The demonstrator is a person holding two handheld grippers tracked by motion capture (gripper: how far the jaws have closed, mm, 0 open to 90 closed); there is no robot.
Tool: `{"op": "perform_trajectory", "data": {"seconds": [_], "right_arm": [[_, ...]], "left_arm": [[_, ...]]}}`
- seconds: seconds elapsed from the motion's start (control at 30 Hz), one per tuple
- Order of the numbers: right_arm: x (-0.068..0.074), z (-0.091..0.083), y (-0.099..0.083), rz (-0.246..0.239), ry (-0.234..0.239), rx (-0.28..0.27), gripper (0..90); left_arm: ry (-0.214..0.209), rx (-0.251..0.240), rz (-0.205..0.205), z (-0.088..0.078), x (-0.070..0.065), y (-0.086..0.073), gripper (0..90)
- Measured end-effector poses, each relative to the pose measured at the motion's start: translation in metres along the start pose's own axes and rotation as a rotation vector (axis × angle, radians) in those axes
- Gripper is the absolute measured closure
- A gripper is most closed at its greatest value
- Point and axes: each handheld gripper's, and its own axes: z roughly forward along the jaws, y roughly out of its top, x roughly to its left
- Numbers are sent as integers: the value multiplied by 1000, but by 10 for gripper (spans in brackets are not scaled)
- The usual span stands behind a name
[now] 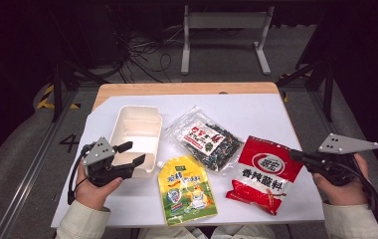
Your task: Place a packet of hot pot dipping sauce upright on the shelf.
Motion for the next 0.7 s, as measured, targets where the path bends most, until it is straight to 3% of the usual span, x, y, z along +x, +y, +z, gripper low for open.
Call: {"op": "perform_trajectory", "data": {"seconds": [0.13, 0.47, 0.7], "right_arm": [[8, -8, 8, -33, 8, -25, 899], [16, -19, 18, -55, 67, -80, 899], [14, -22, 24, -62, 54, -98, 899]], "left_arm": [[-15, 10, 3, 2, 0, -1, 401], [-44, 8, 4, 4, -1, 0, 422], [-66, 12, 4, 8, -3, 1, 421]]}}
